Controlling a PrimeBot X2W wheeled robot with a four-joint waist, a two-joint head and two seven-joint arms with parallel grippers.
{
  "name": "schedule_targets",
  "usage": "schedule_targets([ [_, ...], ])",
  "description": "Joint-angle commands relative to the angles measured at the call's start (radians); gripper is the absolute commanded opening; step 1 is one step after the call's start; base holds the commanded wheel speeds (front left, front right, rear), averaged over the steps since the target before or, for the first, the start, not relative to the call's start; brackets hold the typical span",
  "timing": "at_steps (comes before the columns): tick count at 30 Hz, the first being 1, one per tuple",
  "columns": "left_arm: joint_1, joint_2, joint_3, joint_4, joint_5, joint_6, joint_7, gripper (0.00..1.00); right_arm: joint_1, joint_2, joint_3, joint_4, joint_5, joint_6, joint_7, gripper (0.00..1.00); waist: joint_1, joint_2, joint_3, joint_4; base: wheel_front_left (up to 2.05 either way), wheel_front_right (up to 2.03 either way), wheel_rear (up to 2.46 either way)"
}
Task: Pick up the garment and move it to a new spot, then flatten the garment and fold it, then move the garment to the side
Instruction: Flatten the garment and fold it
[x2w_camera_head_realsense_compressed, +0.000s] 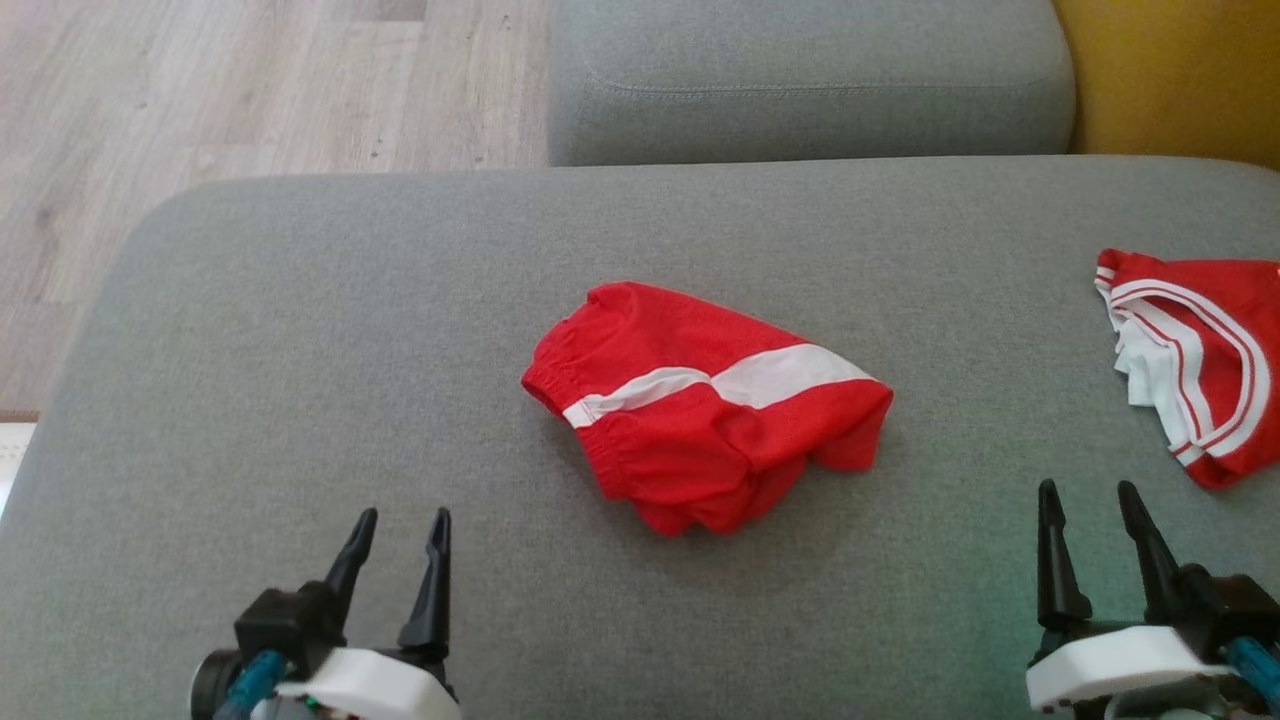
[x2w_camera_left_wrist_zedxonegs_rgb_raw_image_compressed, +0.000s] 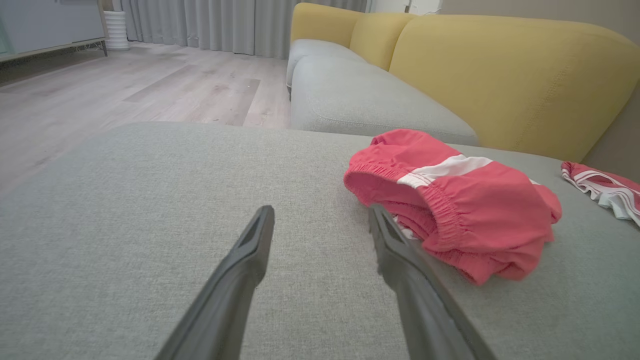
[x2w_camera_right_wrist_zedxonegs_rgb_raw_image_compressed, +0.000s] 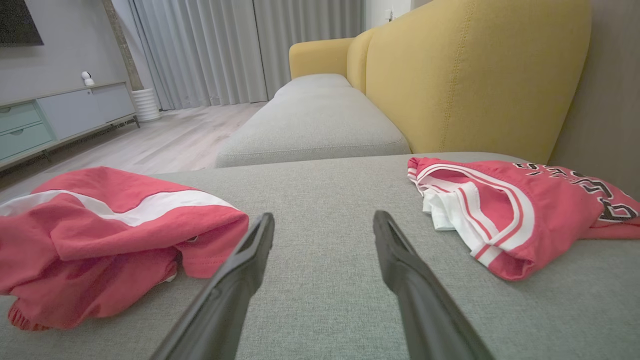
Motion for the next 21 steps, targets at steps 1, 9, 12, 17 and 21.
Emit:
schedule_targets([
  [1,-0.035,-0.003,0.044,-0.028,0.009,-0.004,-0.012,1.00,-0.016,-0.007,0.025,-0.026,0.004,-0.001,-0.011,1.00,0.0000,-0.0001,0.001,-0.001,0.00,0.00,0.00],
  [9,-0.038,-0.033,0.083,-0.011,0.030,-0.041,-0.012,1.00,-0.017,-0.007,0.028,-0.024,0.008,-0.001,-0.011,1.00,0.0000,-0.0001,0.005,-0.006,0.00,0.00,0.00],
  [12,-0.054,-0.047,0.084,0.000,0.001,-0.054,-0.012,1.00,-0.022,-0.007,0.032,-0.025,0.012,-0.001,-0.011,1.00,0.0000,-0.0001,0.009,-0.011,0.00,0.00,0.00],
  [17,-0.141,-0.060,0.040,0.032,-0.132,-0.055,0.056,1.00,-0.024,-0.007,0.039,-0.030,0.014,-0.001,-0.011,1.00,0.0000,-0.0001,0.017,-0.018,0.00,0.00,0.00],
  [21,-0.238,-0.061,-0.034,0.051,-0.334,0.001,0.172,1.00,-0.029,-0.007,0.049,-0.030,0.016,-0.001,-0.011,1.00,0.0000,-0.0001,0.028,-0.031,0.00,0.00,0.00],
])
